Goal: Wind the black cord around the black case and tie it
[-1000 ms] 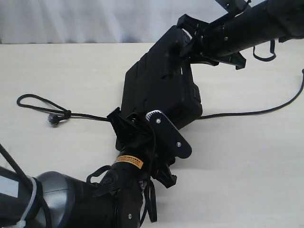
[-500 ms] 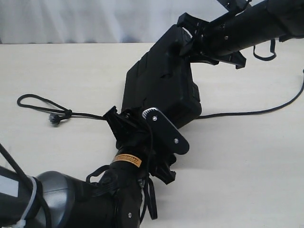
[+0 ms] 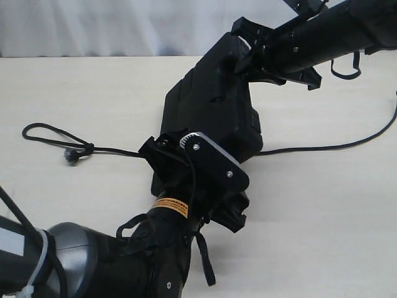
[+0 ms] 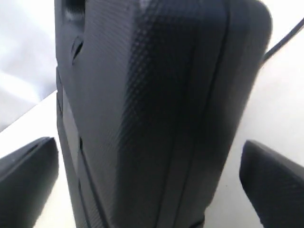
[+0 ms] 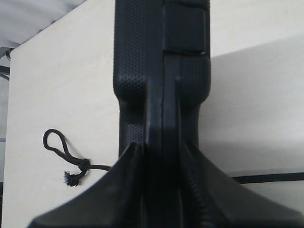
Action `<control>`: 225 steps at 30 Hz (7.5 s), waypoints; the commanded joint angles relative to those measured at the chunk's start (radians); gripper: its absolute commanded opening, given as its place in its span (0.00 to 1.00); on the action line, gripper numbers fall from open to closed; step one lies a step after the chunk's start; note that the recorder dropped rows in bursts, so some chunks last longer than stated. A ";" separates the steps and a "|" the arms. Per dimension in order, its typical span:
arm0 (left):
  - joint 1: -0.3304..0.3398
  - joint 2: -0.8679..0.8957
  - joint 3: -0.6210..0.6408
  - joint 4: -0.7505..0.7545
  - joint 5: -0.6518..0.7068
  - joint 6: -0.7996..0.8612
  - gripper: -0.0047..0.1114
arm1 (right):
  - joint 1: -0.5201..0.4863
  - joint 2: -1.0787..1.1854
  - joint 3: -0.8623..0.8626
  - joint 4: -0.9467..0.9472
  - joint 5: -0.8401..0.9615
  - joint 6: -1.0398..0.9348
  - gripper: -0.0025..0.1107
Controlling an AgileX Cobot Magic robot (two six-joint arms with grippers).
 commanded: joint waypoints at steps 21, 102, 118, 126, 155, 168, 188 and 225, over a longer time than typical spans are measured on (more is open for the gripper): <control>0.138 0.001 0.002 0.275 0.197 -0.222 0.88 | 0.001 -0.021 -0.011 0.014 0.008 -0.019 0.06; 0.206 -0.128 0.002 0.429 0.505 -0.353 0.76 | 0.089 -0.219 0.332 0.189 -0.031 -0.252 0.06; 0.206 -0.128 0.002 0.309 0.482 -0.310 0.92 | 0.089 -0.219 0.332 0.189 -0.034 -0.250 0.06; 0.121 -0.242 0.031 0.309 0.450 -0.066 0.95 | 0.089 -0.224 0.294 0.152 -0.033 -0.246 0.06; 0.127 -0.579 0.271 -0.205 -0.227 0.148 0.95 | 0.093 -0.358 0.292 -0.245 -0.070 -0.088 0.06; 0.127 -0.579 0.271 -0.227 -0.262 0.142 0.95 | 0.255 -0.358 0.292 -0.967 -0.074 0.530 0.06; 0.127 -0.579 0.269 -0.248 -0.262 0.124 0.95 | 0.291 -0.358 0.292 -0.970 -0.067 0.538 0.06; 0.545 -0.577 0.269 -0.146 0.311 -0.268 0.47 | 0.291 -0.358 0.292 -0.992 -0.064 0.535 0.06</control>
